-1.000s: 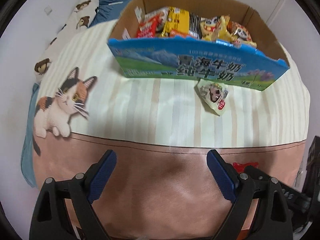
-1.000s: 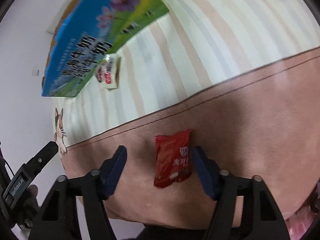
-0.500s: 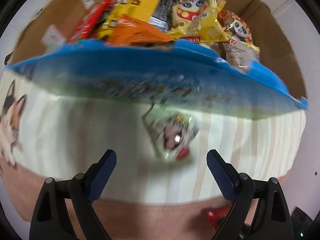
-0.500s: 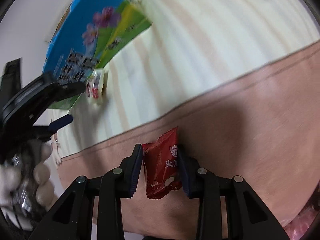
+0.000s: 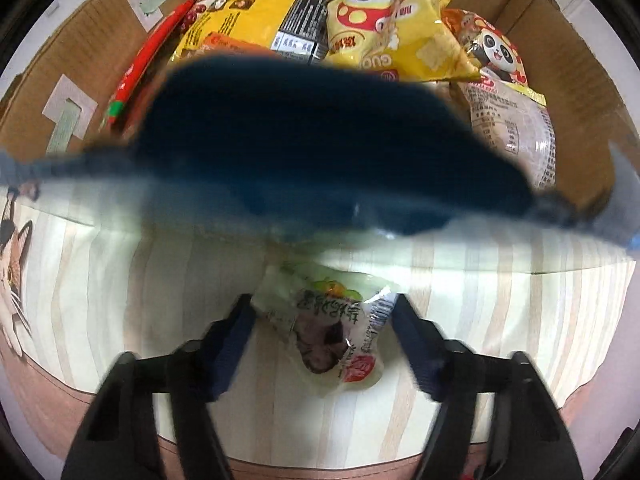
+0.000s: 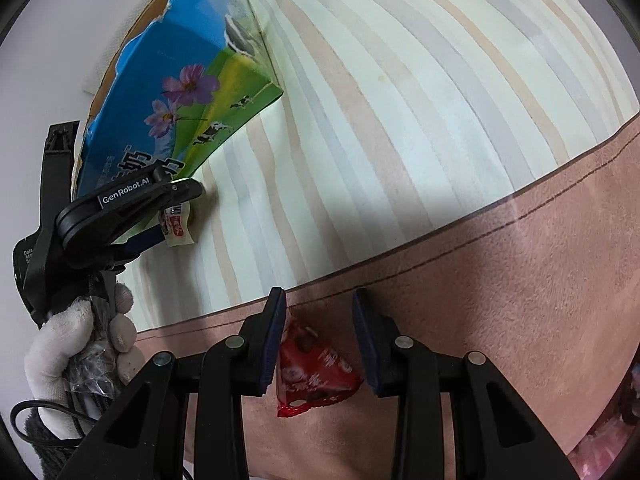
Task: Organize snacks
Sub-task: 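Grasp the white cat-print packet with the left tool while the right tool holds the red packet, then lift and carry the white packet and red packet over the box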
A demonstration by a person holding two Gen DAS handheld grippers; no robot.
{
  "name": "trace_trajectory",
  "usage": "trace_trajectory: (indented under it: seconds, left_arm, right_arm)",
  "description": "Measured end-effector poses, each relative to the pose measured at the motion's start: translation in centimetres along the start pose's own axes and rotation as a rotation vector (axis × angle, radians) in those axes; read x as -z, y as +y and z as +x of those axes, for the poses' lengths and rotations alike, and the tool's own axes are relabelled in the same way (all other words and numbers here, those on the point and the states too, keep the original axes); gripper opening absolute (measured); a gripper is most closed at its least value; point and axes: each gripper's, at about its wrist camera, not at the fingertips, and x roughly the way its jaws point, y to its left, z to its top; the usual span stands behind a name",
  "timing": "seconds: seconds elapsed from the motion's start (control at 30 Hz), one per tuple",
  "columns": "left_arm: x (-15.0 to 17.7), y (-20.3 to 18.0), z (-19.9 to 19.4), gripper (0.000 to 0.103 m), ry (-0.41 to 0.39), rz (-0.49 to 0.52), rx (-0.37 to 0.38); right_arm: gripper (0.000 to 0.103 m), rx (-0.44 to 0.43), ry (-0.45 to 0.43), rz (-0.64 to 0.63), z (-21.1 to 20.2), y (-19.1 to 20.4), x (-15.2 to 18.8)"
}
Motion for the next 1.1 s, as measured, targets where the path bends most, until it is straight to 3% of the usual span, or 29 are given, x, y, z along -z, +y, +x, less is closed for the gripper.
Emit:
trace_trajectory:
  seconds: [0.13,0.2,0.27,0.3,0.67,0.83,1.0,1.1]
  left_arm:
    - [0.2,-0.2,-0.3,0.063,-0.017,-0.001,0.004]
    - [1.0,0.2,-0.7,0.062,-0.02,0.0,0.009]
    - [1.9,0.8,-1.3,0.062,-0.016,0.008,0.013]
    - [2.5,1.1,-1.5,0.062,-0.011,0.014,0.016]
    - [13.3,4.4,-3.0,0.062,0.089,0.123,-0.049]
    - [14.9,5.2,-1.7,0.062,0.112,0.113,-0.067]
    - [13.9,4.9,-0.2,0.062,0.113,0.102,-0.065]
    - [15.0,5.2,-0.5,0.062,0.109,0.103,-0.064]
  right_arm:
    - [0.038,-0.025,0.012,0.011,-0.6,-0.5,-0.2]
    - [0.049,-0.038,0.021,0.016,-1.3,-0.7,-0.3]
    - [0.07,-0.045,0.028,0.011,-1.6,-0.6,-0.4]
    - [0.071,-0.051,0.034,0.002,-1.7,-0.5,-0.3]
    - [0.071,-0.083,0.138,-0.042,-0.2,0.4,2.8]
    - [0.073,-0.09,0.162,-0.058,1.5,1.0,3.6]
    - [0.073,-0.077,0.171,-0.08,3.0,2.0,3.5]
    - [0.069,-0.089,0.178,-0.068,4.1,2.4,3.8]
